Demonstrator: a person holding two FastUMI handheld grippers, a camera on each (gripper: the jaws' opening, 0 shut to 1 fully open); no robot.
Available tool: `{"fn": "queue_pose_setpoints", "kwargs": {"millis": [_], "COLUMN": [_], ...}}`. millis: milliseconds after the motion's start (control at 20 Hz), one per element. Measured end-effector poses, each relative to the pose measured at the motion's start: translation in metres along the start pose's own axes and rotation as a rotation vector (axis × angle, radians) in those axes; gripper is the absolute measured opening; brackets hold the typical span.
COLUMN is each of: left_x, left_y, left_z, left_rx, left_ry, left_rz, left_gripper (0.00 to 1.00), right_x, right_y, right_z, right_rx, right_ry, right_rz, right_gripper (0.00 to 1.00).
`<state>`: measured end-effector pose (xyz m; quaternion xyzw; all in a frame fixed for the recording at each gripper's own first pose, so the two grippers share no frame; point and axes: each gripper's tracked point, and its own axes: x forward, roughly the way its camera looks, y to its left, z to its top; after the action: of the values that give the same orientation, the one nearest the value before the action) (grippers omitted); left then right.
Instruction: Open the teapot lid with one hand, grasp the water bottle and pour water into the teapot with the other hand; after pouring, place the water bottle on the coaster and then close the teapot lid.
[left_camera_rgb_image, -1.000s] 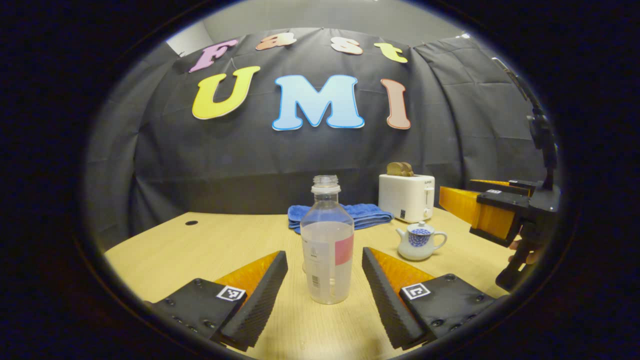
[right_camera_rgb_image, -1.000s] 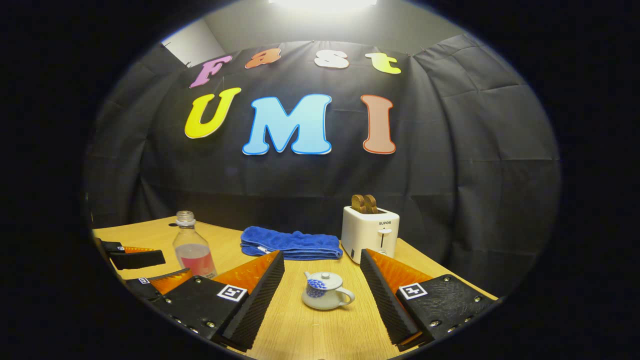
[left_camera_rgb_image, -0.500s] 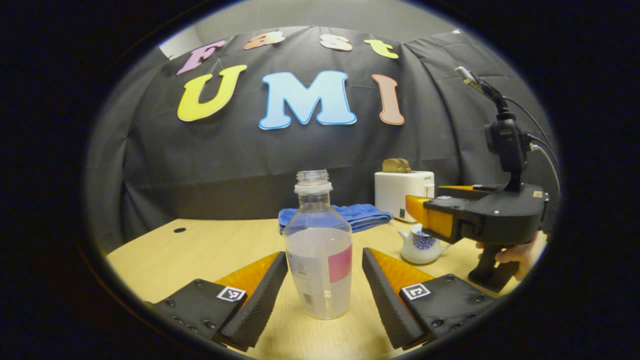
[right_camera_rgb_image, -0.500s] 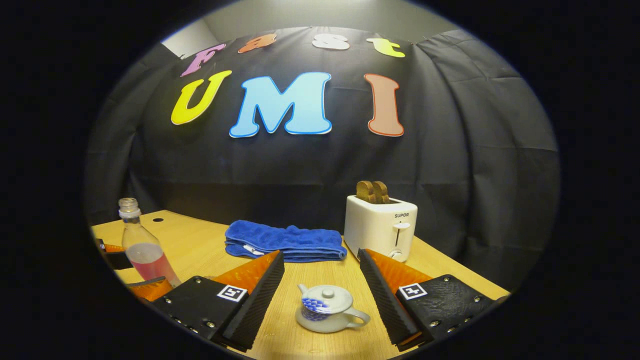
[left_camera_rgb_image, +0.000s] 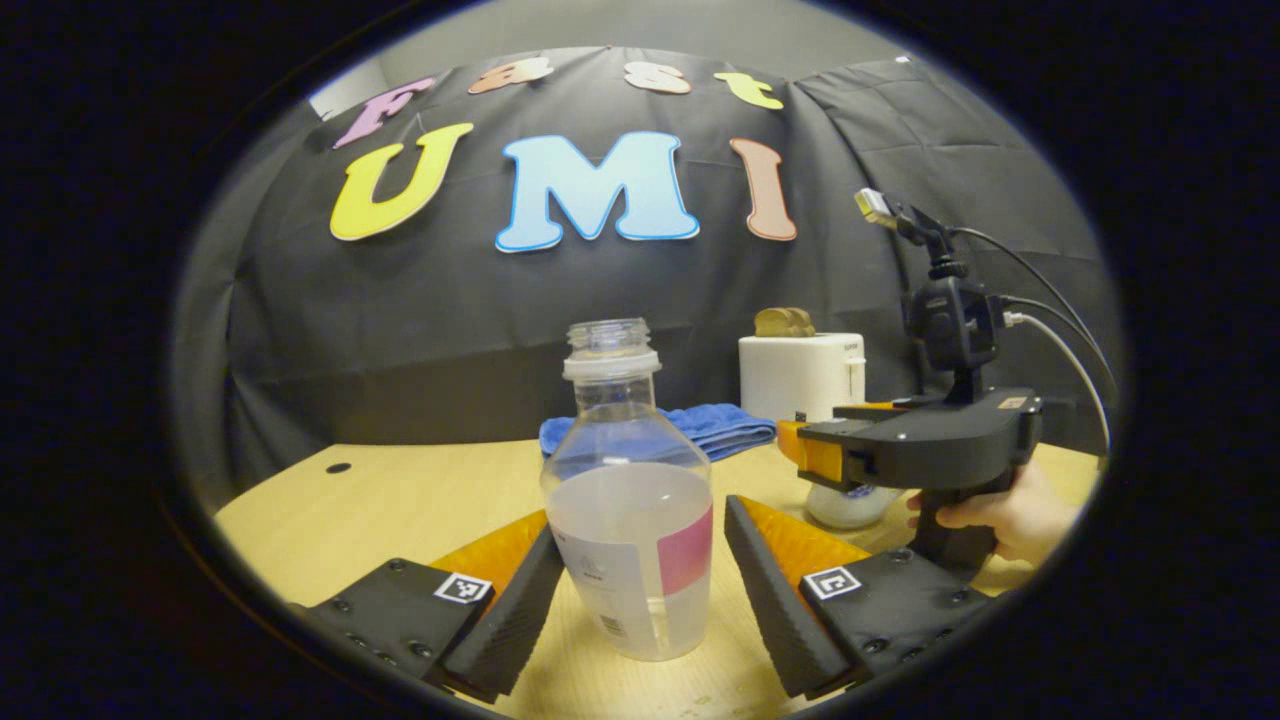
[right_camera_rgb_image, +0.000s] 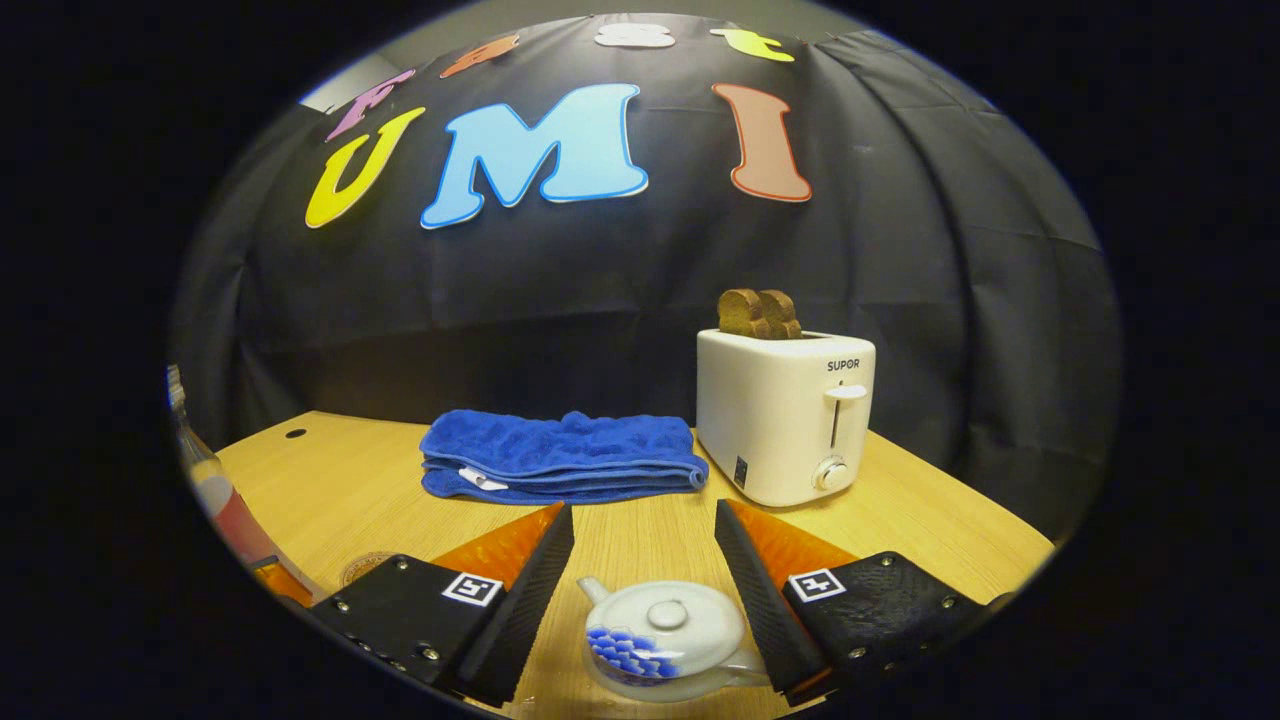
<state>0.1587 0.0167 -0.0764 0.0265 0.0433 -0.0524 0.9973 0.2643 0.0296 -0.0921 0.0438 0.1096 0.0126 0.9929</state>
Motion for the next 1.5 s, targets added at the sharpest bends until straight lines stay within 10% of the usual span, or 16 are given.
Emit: {"fn": "queue_pose_setpoints", "kwargs": {"millis": [200,300,700,750,1500], "left_x": [0.001,0.000,0.000,-0.001,-0.008], "left_y": [-0.003,-0.004,-0.002,-0.001,0.002], "left_z": [-0.002,-0.002,-0.004,-0.006,-0.003], "left_rx": [-0.013,-0.016,-0.020,-0.021,-0.058], "left_ry": [0.007,0.008,0.013,0.016,0.001], "left_rz": [-0.005,-0.010,-0.014,-0.014,-0.001], "left_gripper": [1.00,1.00,0.89,0.89,0.87], "right_x": [0.006,0.007,0.008,0.007,-0.007], "right_y": [-0.003,-0.004,-0.008,-0.009,-0.010], "right_z": [0.003,-0.002,0.001,0.000,0.020], "right_rx": [-0.004,-0.007,-0.045,-0.035,-0.023], "right_ry": [0.000,0.024,0.038,0.037,-0.074], "right_rz": [-0.022,-0.025,-0.052,-0.042,-0.025], "right_gripper": [0.75,0.49,0.51,0.28,0.12]}}
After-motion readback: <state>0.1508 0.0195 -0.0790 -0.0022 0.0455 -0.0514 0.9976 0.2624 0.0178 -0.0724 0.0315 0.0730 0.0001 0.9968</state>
